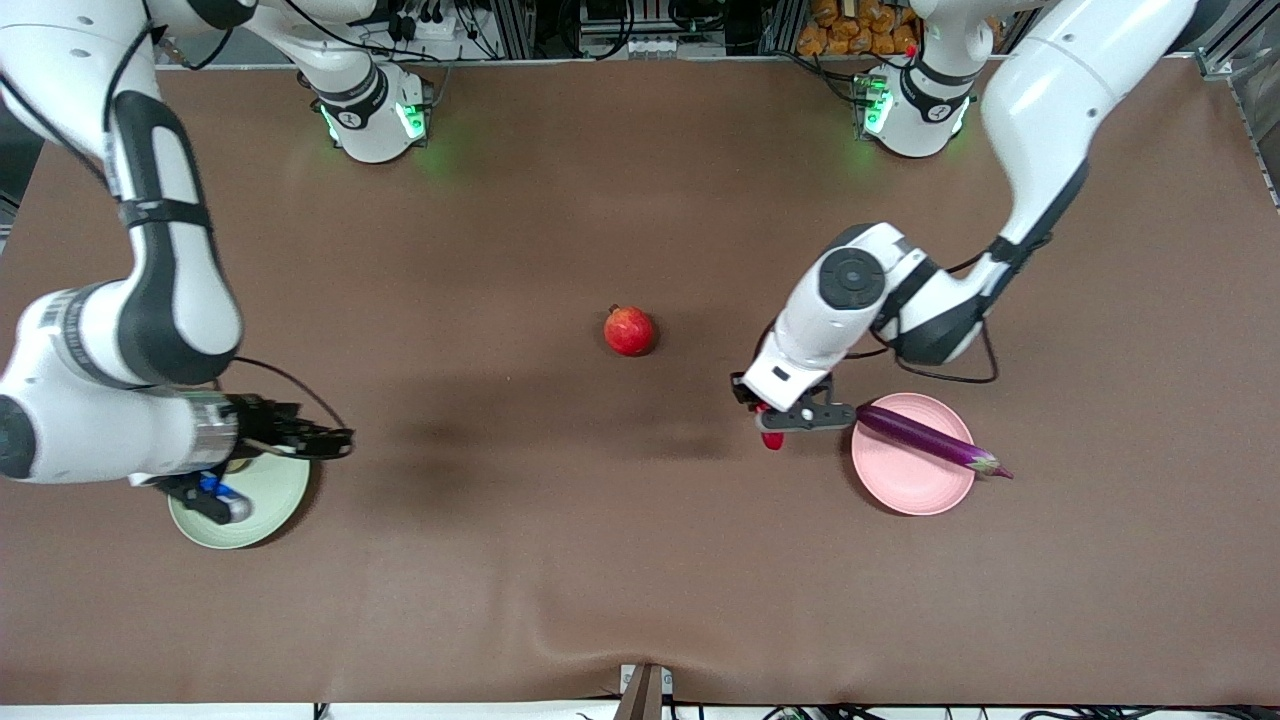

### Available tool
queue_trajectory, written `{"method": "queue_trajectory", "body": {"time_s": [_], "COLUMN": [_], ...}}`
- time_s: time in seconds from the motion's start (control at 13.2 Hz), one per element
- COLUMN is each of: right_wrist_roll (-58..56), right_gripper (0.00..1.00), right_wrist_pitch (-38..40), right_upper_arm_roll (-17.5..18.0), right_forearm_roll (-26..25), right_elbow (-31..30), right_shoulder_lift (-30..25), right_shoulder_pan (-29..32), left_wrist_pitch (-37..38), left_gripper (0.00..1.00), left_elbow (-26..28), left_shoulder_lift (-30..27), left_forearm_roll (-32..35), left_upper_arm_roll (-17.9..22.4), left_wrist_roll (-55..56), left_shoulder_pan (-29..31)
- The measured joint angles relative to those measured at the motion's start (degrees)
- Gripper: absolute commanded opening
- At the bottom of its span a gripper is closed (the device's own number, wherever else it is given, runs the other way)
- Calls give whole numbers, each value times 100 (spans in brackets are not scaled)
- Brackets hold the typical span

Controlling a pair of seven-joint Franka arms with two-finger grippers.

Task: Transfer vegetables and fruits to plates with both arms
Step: 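Lower the peach onto the green plate while the left gripper lifts the chili, then grasp the apple with the right gripper while the left gripper places the chili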

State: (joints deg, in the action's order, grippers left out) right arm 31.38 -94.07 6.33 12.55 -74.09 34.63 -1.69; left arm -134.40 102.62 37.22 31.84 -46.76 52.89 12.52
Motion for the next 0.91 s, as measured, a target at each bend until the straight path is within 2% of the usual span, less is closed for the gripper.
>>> {"method": "queue_trajectory", "body": {"time_s": [0.15, 0.23, 0.38, 0.68, 0.91], "right_wrist_roll": [709, 1047, 1931, 3557, 4611], "right_gripper": [100, 100, 100, 100, 100], "right_wrist_pitch": [-59, -197, -698, -1763, -1918], "right_upper_arm_roll": [339, 399, 431, 427, 425], "right_forearm_roll": [3, 3, 0, -6, -6], "right_elbow": [-9, -39, -244, -1030, -1178], "right_shoulder_lift": [0, 2, 25, 85, 176], "right_shoulder_pan": [-332, -607, -1275, -2356, -2809], "left_wrist_pitch": [34, 39, 39, 169, 231], "left_gripper": [0, 0, 0, 0, 0], "left_elbow": [5, 7, -25, -443, -553], "left_shoulder_lift": [-5, -4, -4, -10, -10], "left_forearm_roll": [0, 0, -27, -696, -916], "left_upper_arm_roll": [-203, -260, -374, -481, -487], "left_wrist_roll": [-76, -82, -77, -58, 191], "left_shoulder_pan": [404, 534, 793, 1129, 1414]}}
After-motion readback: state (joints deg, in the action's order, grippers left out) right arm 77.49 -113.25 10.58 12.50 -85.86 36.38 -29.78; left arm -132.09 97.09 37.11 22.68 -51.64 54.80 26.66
